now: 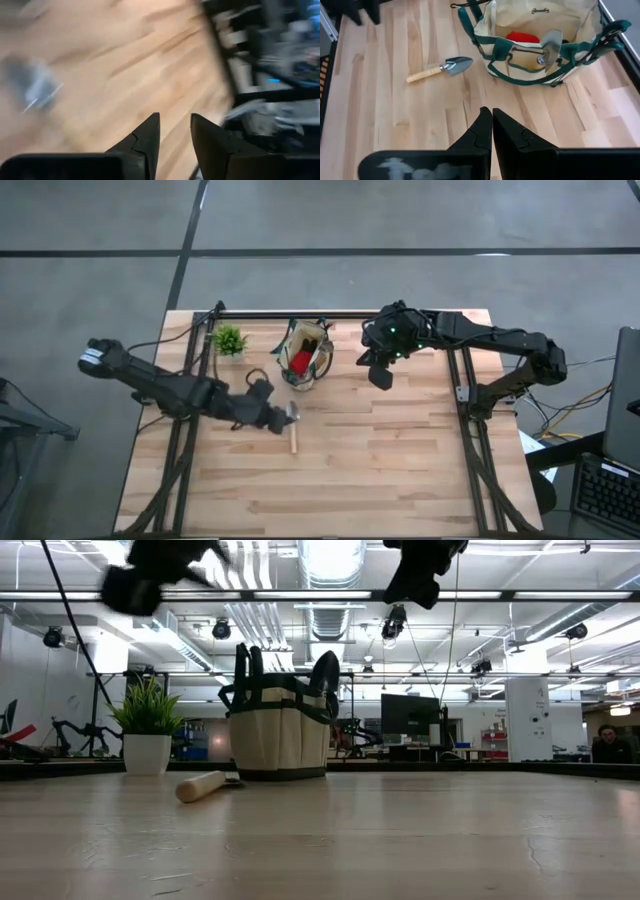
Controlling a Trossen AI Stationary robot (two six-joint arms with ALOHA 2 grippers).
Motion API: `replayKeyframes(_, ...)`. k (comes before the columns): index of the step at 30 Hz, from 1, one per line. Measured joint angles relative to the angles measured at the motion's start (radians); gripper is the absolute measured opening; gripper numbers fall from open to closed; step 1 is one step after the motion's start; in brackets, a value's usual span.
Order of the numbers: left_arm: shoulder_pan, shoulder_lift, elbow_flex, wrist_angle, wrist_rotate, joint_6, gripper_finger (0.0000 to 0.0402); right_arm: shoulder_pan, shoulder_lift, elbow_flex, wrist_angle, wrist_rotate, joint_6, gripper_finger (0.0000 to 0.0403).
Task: Pick & Place Garden tools in Gardening bag
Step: Put the brown trowel into the green gardening bag
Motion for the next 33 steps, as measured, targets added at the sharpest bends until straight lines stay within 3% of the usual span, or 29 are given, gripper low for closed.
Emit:
replayKeyframes(4,-0.039,0.028,0.000,-0.232,0.006,-0.247,0.0106,0.000,0.000,0.000,0.001,0.000,-0.011,0.0008)
replayKeyframes(7,-0.043,0.075,0.000,-0.294,0.011,-0.302,0.0105,0.000,0.000,-0.001,0.002,0.001,-0.023,0.0008)
replayKeyframes(14,-0.042,0.241,0.003,-0.187,0.036,-0.324,0.0122,0.000,0.000,-0.013,0.001,0.007,-0.023,0.0008)
replayKeyframes(26,-0.001,0.448,0.004,-0.071,0.036,-0.350,0.0276,0.000,0.000,-0.062,0.025,0.007,0.006,0.0008)
replayKeyframes(33,0.004,0.533,0.005,-0.038,0.104,-0.292,0.0280,0.000,0.000,-0.061,0.028,0.007,0.008,0.0008)
